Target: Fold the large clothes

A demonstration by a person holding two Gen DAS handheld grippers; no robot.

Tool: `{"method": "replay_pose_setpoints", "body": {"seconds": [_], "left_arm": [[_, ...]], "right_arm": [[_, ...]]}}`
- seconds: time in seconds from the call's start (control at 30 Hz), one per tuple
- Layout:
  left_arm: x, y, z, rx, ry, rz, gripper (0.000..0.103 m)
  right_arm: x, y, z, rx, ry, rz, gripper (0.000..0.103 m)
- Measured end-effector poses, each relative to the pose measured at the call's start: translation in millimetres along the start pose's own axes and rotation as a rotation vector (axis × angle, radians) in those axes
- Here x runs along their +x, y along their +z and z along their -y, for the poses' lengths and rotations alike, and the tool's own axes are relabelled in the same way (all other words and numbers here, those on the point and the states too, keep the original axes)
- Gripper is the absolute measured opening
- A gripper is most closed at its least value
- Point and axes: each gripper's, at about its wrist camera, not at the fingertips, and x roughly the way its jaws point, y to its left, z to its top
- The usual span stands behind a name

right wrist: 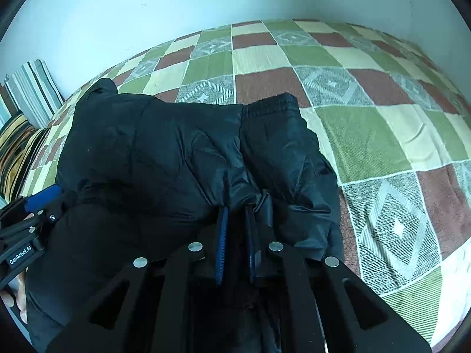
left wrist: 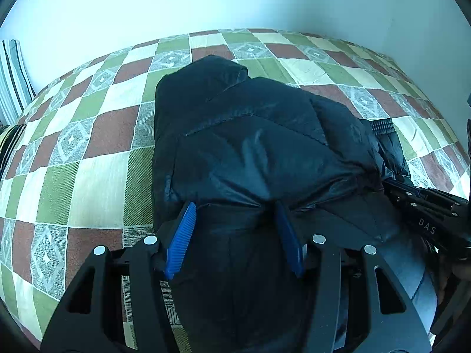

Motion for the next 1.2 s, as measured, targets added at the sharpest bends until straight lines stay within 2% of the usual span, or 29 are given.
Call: {"method": "replay_pose_setpoints", "body": {"seconds": [0.1,0.13,0.2,0.23,0.43,0.5,0.57,0.63,0.87,1.0,1.2], "left_arm": [[-11,0,-2,-0.004,0.002,0.021,0.058],[-16,0,-4,-0.011,0.011,0.029,0.064],[-26,-3,-7,-0.034,0.006,0.043,0.068],[-30,-4,-8,-0.041,0.0,0.046,0.069],[-82,-17,-6,-0.058,0.012,0.143,0.083],[-100,-23,-4,-0.055,0.024,0.172,0.085],[-120,-32,-1,-0.056,0.031,0.204,0.09],[-137,-39,4,-0.055,0.038,0.231,0.091],[-180,-71,18,-0.045,0.068,0.289,0.093],[-195,-87,21,-0.07,0.065,0.3,0.093],[-214,-101,25,-0.082,0.063,0.323,0.093]], "right_arm": [[-16,0,-1,0.0,-0.002,0.035,0.017],[-23,-1,-2,0.003,-0.001,0.046,0.021],[-38,-3,-3,0.013,-0.002,0.077,0.042],[-47,-5,-4,0.012,-0.005,0.097,0.044],[-97,-17,-12,0.018,-0.007,0.164,0.046],[-115,-26,-16,0.017,-0.021,0.188,0.054],[-131,-34,-19,0.012,-0.028,0.209,0.057],[-143,-42,-22,0.013,-0.031,0.219,0.059],[-179,-73,-30,-0.003,-0.048,0.263,0.075],[-191,-87,-34,-0.006,-0.053,0.273,0.079],[-201,-100,-37,-0.013,-0.062,0.285,0.08]]}}
